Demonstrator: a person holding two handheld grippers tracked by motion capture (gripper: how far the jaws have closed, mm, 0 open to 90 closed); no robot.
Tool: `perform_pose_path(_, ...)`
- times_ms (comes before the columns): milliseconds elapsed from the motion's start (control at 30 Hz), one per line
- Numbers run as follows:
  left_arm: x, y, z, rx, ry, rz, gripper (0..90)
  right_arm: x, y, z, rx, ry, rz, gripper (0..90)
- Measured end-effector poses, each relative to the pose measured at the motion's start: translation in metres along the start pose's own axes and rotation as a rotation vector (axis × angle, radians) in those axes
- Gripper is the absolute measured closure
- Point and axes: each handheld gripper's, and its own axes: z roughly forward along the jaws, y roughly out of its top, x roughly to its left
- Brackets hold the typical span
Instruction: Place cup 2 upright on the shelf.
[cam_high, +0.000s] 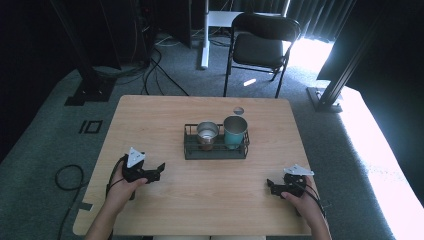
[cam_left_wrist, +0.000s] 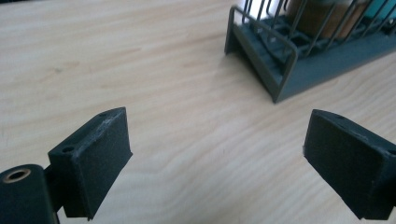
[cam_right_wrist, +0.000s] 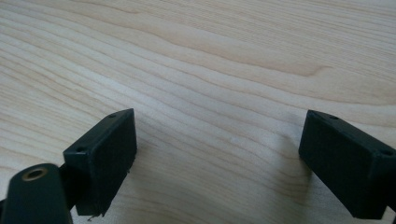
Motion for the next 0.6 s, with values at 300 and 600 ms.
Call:
perform_pose_path(300,0.007,-0.015,-0.009,-0.002,0.044,-0.036,8.2,0.0,0.0,0.0,0.0,0.0,-0.001,10.9)
perform_pose_path(600,0.014,-0.026,-0.015,0.029,0.112,-0.04,8.2,0.0,0.0,0.0,0.0,0.0,-0.001,10.9)
